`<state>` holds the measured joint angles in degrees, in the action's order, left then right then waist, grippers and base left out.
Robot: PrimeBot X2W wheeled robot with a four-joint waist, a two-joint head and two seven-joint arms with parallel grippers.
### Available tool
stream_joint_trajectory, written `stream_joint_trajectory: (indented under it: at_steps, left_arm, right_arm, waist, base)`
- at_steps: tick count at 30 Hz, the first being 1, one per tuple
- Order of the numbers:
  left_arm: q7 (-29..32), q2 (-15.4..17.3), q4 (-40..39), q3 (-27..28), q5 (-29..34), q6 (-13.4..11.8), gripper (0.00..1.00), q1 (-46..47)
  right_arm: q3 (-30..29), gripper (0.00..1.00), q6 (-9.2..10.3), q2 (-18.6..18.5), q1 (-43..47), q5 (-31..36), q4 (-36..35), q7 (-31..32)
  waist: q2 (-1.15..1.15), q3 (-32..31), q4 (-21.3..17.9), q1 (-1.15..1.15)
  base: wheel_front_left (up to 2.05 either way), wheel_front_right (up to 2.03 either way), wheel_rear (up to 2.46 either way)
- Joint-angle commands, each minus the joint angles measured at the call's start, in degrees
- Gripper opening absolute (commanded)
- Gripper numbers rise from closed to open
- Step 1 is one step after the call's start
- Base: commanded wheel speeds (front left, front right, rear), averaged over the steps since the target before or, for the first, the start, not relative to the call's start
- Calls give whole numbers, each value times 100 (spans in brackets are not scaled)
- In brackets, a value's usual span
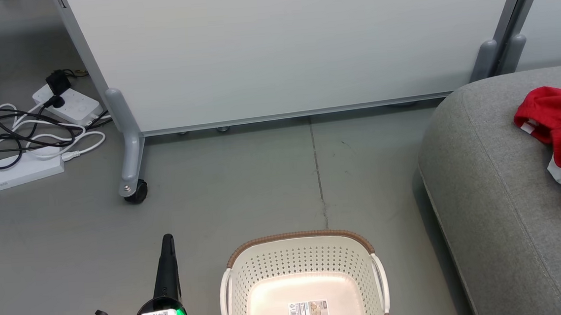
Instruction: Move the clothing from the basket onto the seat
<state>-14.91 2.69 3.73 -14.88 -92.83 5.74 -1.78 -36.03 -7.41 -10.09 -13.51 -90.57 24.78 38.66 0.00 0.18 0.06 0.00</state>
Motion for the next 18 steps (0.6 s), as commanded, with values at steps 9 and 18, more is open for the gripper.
stream_joint_trajectory:
  at_steps: [9,18]
  left_arm:
    - [-18,15,-16,30,-6,24,0,108]
    - [-18,15,-16,30,-6,24,0,108]
  right_arm:
    - [-17,0,-14,-15,-39,13,0,25]
    - [-27,0,-14,-6,-45,10,0,33]
  waist:
    - [0,0,0,0]
    - [0,0,0,0]
  base:
    - [0,0,0]
    - [0,0,0]
